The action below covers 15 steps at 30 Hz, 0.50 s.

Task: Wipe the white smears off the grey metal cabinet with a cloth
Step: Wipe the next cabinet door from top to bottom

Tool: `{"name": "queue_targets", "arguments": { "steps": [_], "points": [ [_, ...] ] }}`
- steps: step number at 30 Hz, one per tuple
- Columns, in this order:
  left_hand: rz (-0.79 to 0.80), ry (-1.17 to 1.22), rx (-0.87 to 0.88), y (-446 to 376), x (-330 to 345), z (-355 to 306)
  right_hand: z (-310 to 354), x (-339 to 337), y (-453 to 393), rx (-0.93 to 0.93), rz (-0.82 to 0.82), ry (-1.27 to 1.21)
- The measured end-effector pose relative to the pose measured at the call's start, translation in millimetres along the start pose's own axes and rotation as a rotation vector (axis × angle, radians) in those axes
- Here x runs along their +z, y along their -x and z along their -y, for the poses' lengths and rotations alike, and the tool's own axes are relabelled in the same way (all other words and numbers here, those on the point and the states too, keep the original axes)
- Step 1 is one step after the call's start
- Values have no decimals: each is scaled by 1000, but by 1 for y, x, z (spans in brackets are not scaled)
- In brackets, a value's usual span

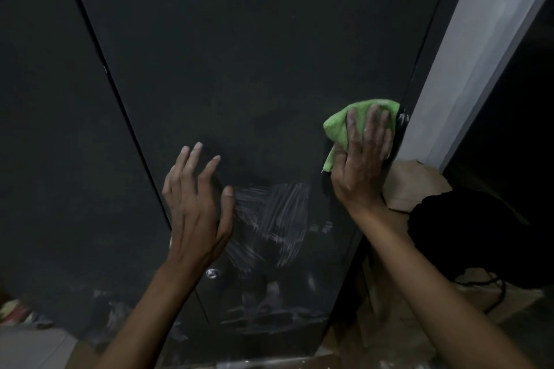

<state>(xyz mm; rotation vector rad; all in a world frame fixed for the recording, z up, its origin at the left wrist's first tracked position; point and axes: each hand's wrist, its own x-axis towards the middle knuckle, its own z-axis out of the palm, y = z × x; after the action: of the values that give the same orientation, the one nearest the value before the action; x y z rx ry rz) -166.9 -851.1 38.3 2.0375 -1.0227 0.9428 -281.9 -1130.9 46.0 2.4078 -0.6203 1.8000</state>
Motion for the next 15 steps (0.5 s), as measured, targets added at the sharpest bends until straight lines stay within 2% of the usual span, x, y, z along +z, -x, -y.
{"name": "queue_targets", "arguments": {
  "steps": [9,12,15],
  "points": [
    [-5,-15,-1,5,3,4,-16,29,168,-21,338,89],
    [10,-16,-2,8,6,6,-16,27,179,-10,423,89],
    [22,-23,1,10,7,8,-12,20,168,5,436,36]
  ]
}}
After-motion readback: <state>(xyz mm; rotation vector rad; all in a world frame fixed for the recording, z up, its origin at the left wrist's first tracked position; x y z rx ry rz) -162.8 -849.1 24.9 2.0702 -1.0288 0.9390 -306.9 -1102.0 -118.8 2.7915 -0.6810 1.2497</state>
